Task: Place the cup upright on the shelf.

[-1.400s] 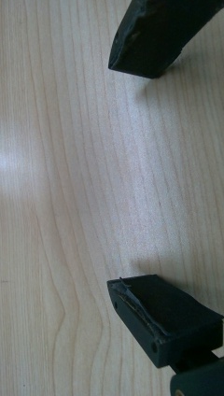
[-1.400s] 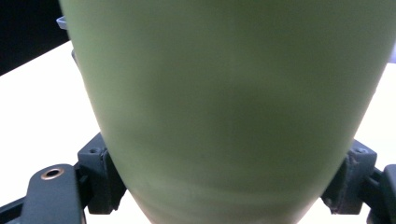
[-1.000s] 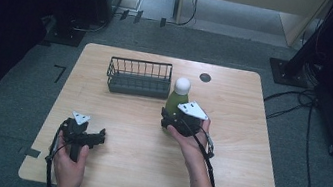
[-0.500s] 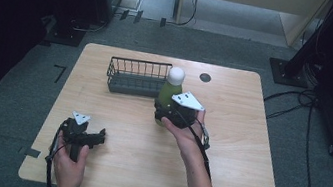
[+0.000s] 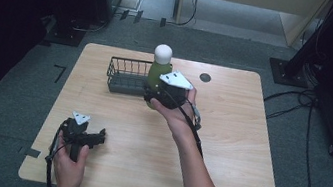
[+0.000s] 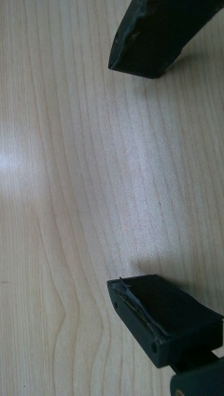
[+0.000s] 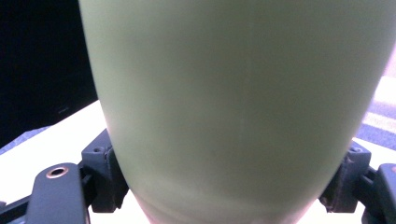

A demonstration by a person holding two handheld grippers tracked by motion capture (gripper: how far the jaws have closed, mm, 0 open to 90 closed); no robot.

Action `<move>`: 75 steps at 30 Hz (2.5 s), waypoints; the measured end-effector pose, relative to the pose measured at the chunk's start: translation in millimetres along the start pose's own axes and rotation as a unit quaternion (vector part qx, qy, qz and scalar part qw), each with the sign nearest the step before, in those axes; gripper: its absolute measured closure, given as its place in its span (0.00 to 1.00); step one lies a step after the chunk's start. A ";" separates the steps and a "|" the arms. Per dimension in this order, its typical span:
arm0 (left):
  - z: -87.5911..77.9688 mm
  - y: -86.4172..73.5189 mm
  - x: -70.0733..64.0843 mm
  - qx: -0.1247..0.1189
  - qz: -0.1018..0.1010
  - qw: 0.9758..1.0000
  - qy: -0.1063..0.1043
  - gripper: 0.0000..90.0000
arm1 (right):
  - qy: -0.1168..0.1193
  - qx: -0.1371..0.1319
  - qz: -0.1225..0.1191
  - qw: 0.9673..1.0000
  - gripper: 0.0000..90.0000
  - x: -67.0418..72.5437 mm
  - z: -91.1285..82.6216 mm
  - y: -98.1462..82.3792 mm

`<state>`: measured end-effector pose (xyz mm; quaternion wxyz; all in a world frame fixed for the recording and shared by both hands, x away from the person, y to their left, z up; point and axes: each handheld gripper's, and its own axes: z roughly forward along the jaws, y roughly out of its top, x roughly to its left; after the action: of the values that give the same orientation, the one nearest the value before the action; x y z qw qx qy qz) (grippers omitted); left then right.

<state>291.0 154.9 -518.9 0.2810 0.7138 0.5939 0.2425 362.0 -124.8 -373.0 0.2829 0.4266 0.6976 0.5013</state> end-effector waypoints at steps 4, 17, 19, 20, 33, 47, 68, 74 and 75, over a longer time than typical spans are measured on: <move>0.1 0.1 0.0 0.000 0.000 1.000 0.000 0.00 | 0.000 -0.003 -0.006 1.000 0.22 0.3 10.6 19.8; 0.1 0.2 -0.2 0.000 0.000 1.000 0.000 0.00 | -0.007 -0.008 -0.003 1.000 0.22 -0.2 50.8 54.9; 0.2 0.2 -0.2 0.000 0.000 1.000 0.000 0.00 | -0.012 -0.011 -0.002 1.000 0.22 -1.4 58.2 58.7; 0.2 0.2 -0.2 0.000 0.000 1.000 0.000 0.00 | -0.014 -0.013 -0.002 1.000 0.22 -2.1 60.7 59.7; 0.2 0.1 -0.3 0.000 -0.001 1.000 0.000 0.00 | -0.052 -0.010 0.012 0.999 0.22 -24.8 91.8 58.6; 0.2 0.2 -0.3 0.001 0.000 1.000 0.000 0.00 | -0.054 0.012 0.000 0.998 0.22 -24.8 115.4 30.8; 0.3 0.3 -0.5 0.001 0.001 1.000 0.000 0.00 | -0.048 0.053 0.038 0.997 0.14 -42.0 121.3 14.5; 0.3 0.3 -0.5 0.001 0.001 1.000 0.000 0.00 | -0.045 0.044 0.020 0.998 0.21 -40.0 118.1 14.0; 0.3 0.3 -0.4 0.001 0.001 1.000 0.000 0.00 | -0.046 0.044 0.021 0.998 0.21 -39.7 117.9 14.1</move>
<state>291.4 154.4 -518.9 0.2804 0.7144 0.5935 0.2422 482.2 -103.8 -400.8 0.2851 0.4757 0.6960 0.4561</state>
